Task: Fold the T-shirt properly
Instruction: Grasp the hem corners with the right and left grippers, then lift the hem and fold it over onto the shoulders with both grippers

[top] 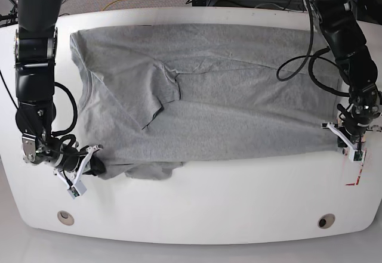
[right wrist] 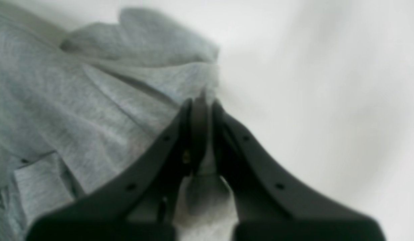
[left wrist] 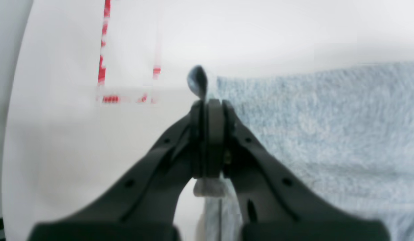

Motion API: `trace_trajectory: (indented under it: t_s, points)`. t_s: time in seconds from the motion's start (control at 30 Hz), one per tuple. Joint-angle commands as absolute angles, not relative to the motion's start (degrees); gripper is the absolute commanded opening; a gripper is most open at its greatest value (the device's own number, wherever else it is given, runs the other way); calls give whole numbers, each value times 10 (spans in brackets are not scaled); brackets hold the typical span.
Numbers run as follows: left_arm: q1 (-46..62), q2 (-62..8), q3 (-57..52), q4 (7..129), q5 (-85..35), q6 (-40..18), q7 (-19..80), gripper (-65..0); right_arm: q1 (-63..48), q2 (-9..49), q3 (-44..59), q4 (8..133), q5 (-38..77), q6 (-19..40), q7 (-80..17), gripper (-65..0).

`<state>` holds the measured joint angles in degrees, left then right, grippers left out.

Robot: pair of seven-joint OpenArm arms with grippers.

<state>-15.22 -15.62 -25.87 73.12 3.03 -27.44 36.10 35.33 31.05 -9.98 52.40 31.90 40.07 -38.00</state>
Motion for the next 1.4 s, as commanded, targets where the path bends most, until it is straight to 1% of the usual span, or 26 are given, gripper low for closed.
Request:
trace_trajectory:
  t_s: [0.0, 0.1, 0.23, 0.37, 0.43, 0.53, 0.67, 0.73, 0.83, 1.03, 1.2, 1.37]
  points:
    - [-157, -167, -261, 761, 27, -270, 348, -650, 348, 323, -56, 581, 320, 400, -405, -650]
    - [-139, -167, -261, 781, 27, -270, 356, -650, 310, 320, 0, 646, 320, 400, -459, -650]
    - [-124, -167, -261, 815, 27, -273, 404, -650, 262, 320, 47, 717, 320, 400, -510, -650]
    - [-97, -167, -262, 856, 27, -324, 444, -650, 206, 320, 85, 793, 324, 400, -549, -650]
    - [-81, -167, -262, 873, 28, -340, 458, -650, 180, 317, 106, 827, 324, 400, -567, -650]
    - [-59, -167, -262, 895, 29, -345, 472, -650, 151, 302, 137, 864, 320, 400, -590, -650]
    - [-27, -167, -262, 928, 29, -345, 495, -650, 103, 296, 178, 895, 324, 400, -620, -650]
    - [-14, -167, -263, 939, 29, -345, 506, -650, 80, 290, 192, 909, 324, 400, -626, -650]
    - [15, -167, -287, 961, 29, -346, 519, -650, 30, 263, 228, 949, 320, 400, -640, -650]
    - [59, -167, -294, 969, 28, -346, 540, -650, -51, 228, 275, 1006, 320, 400, -649, -650]
    - [91, -167, -301, 970, 28, -347, 544, -650, -92, 201, 295, 1019, 320, 400, -649, -650]
    - [113, -167, -298, 970, 28, -347, 545, -650, -116, 192, 295, 1018, 320, 400, -649, -650]
